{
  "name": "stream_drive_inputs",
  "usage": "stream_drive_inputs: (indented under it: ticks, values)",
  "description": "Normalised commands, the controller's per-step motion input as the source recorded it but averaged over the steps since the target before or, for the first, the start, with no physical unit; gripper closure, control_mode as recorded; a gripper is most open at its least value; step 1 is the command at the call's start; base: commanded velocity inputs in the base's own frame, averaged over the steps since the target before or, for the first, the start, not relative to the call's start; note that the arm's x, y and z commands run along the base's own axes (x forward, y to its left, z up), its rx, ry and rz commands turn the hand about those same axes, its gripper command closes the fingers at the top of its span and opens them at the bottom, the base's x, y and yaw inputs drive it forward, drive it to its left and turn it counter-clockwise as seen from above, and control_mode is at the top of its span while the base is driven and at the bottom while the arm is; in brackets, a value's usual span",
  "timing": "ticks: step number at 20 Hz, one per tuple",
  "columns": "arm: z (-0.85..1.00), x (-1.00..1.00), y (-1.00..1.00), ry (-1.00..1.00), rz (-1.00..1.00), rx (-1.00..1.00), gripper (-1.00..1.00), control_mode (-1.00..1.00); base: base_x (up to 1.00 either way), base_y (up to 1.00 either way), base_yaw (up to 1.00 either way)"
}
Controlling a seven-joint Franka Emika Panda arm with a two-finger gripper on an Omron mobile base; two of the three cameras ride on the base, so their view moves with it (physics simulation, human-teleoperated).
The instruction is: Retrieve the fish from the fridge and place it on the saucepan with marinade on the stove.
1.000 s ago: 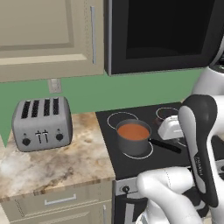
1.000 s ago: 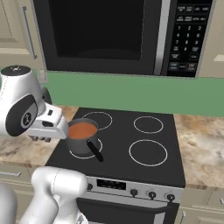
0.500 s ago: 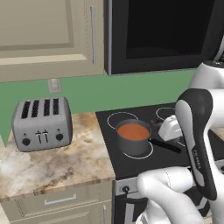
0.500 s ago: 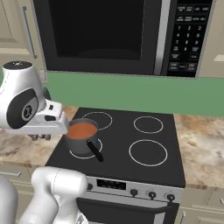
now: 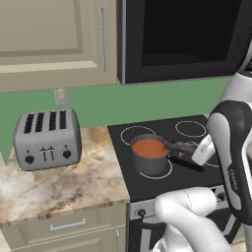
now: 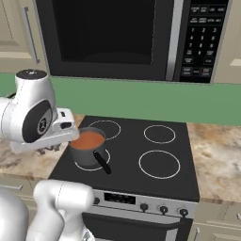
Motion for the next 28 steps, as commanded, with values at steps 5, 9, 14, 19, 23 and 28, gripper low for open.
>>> stream_drive_inputs:
  ticks: [5,9,14,19,23,28]
  values:
    - [-0.11,0.20,-0.15,0.00,0.45,0.00,1.00,-1.00,0.00,0.00,0.00]
    - [-0.05,0.30,-0.11,0.02,0.46,0.00,1.00,-1.00,0.00,0.00,0.00]
    - [-0.01,0.17,-0.15,0.02,0.41,0.00,1.00,-1.00,0.00,0.00,0.00]
    - [0.00,0.00,-0.12,-0.04,0.11,-0.03,1.00,-1.00,0.00,0.00,0.00]
    - [-0.01,0.12,0.00,-0.01,0.00,0.00,1.00,-1.00,0.00,0.00,0.00]
    - [-0.29,0.16,0.00,-0.09,0.00,0.00,1.00,-1.00,0.00,0.00,0.00]
